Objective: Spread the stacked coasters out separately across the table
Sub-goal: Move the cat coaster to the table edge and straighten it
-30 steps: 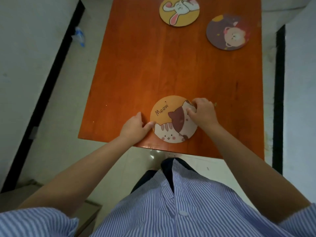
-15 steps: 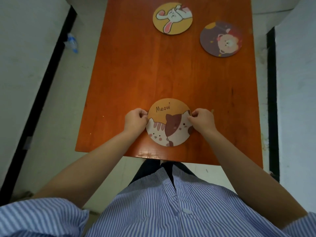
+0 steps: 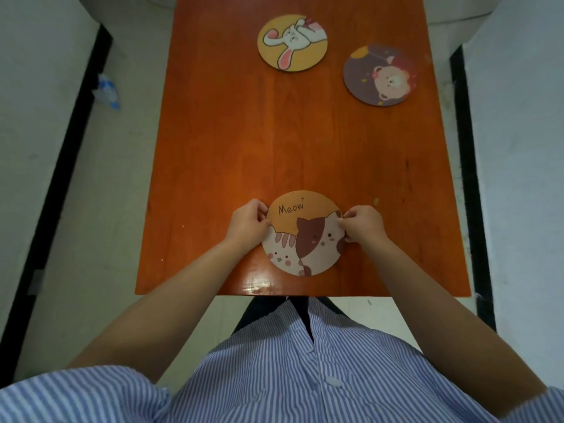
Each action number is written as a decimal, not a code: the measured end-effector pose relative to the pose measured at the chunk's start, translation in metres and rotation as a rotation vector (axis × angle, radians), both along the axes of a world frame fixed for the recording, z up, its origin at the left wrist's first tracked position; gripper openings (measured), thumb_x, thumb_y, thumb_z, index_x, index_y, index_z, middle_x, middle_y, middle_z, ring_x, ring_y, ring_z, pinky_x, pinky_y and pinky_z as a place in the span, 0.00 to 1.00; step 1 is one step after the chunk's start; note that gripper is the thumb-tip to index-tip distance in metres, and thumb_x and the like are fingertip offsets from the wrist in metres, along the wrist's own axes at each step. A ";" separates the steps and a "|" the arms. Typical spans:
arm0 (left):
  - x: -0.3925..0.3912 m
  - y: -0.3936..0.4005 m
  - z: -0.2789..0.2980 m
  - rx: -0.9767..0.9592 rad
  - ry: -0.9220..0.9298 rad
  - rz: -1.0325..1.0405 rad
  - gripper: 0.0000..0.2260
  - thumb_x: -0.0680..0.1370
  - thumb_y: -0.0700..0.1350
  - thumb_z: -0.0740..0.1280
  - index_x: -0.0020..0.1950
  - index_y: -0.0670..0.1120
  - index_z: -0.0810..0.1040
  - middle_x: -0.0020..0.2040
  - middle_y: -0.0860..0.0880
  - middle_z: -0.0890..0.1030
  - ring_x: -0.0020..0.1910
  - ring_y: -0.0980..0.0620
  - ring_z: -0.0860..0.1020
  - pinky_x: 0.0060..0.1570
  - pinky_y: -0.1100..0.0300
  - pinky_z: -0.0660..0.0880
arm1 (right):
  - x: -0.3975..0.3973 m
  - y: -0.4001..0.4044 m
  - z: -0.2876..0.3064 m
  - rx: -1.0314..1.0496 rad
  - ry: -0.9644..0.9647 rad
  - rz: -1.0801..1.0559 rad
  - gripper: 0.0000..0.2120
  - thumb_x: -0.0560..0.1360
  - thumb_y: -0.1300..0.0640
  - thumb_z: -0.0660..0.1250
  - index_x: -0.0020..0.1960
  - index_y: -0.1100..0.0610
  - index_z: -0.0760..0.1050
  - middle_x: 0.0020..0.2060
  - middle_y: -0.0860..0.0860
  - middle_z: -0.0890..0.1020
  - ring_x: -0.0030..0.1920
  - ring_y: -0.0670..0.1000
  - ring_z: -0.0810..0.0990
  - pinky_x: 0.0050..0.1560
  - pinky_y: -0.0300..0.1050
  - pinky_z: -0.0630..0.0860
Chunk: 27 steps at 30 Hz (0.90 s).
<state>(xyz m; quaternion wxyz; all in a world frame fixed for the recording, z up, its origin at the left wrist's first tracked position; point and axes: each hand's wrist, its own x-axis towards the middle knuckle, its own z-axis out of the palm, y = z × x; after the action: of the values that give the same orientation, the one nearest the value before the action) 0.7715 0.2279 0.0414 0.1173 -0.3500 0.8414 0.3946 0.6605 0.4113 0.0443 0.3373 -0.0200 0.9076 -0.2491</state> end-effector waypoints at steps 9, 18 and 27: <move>-0.017 -0.012 0.004 -0.127 0.108 -0.014 0.06 0.74 0.35 0.65 0.50 0.39 0.78 0.42 0.48 0.73 0.44 0.51 0.69 0.43 0.60 0.64 | 0.007 -0.006 0.004 -0.004 0.044 0.015 0.11 0.75 0.60 0.65 0.41 0.68 0.77 0.38 0.65 0.82 0.41 0.62 0.81 0.44 0.59 0.81; -0.007 -0.003 -0.003 -0.184 0.210 0.004 0.09 0.75 0.34 0.63 0.52 0.38 0.79 0.47 0.42 0.78 0.48 0.47 0.74 0.44 0.62 0.67 | 0.014 -0.002 -0.001 0.035 0.171 0.116 0.04 0.75 0.63 0.62 0.41 0.61 0.72 0.37 0.55 0.74 0.36 0.54 0.72 0.26 0.40 0.63; 0.014 -0.009 -0.007 -0.373 0.185 -0.133 0.08 0.76 0.41 0.63 0.49 0.40 0.80 0.52 0.43 0.80 0.54 0.44 0.73 0.48 0.54 0.70 | 0.018 -0.001 0.001 -0.061 0.365 0.192 0.07 0.76 0.63 0.61 0.49 0.66 0.75 0.44 0.61 0.80 0.41 0.55 0.76 0.38 0.44 0.72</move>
<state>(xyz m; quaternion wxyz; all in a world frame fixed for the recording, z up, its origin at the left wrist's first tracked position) 0.7858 0.2187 0.0347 -0.0014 -0.2718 0.9282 0.2541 0.6789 0.4106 0.0448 0.1888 -0.1616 0.9396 -0.2354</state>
